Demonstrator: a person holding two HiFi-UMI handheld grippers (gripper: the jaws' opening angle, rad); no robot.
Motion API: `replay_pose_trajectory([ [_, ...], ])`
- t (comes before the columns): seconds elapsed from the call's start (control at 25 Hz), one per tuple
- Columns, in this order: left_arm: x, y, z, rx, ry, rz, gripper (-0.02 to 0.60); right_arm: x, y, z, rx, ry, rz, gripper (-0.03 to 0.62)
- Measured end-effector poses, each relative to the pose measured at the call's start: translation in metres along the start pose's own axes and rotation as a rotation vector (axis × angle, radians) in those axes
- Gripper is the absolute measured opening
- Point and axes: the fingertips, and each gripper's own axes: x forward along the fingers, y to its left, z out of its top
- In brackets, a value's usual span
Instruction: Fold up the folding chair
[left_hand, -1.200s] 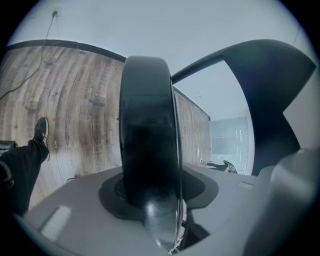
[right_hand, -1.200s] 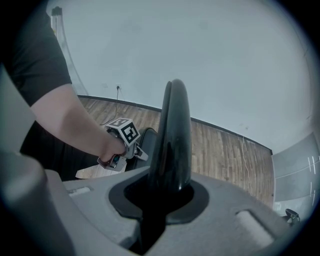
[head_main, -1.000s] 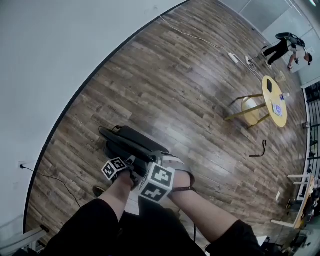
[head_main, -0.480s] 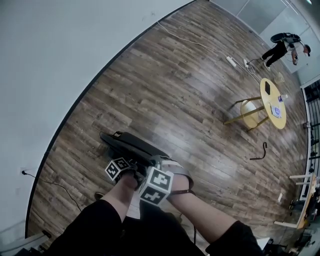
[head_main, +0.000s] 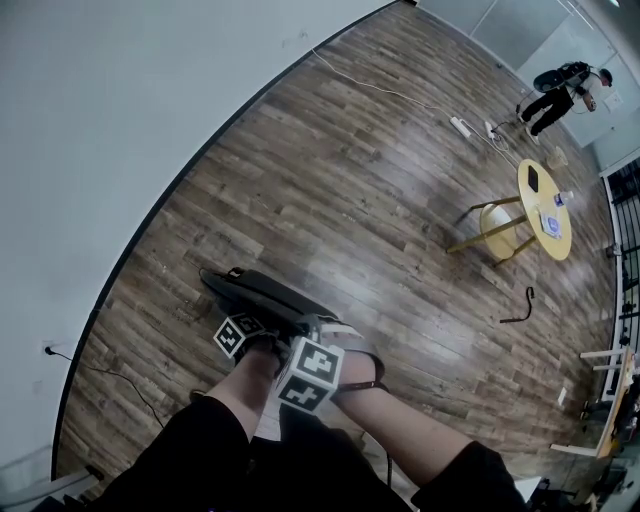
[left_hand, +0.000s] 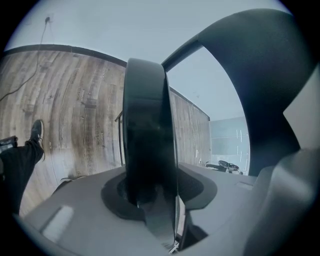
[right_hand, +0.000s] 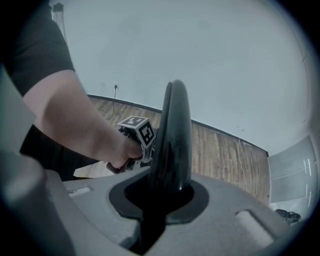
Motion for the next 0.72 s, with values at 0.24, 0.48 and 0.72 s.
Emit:
replay_pose_trajectory([
  [0.24, 0.002, -0.012, -0.004, -0.004, 0.018, 0.011, 0.156, -0.002, -0.005, -0.001, 0.0, -0.003, 0.0, 0.048],
  [0.48, 0.007, -0.022, -0.001, 0.003, 0.015, -0.017, 0.153, -0.001, -0.015, 0.0, 0.005, -0.005, 0.006, 0.048],
  [0.72, 0.011, -0.037, 0.005, 0.009, -0.012, -0.083, 0.158, -0.002, -0.022, -0.003, 0.011, -0.013, 0.011, 0.046],
])
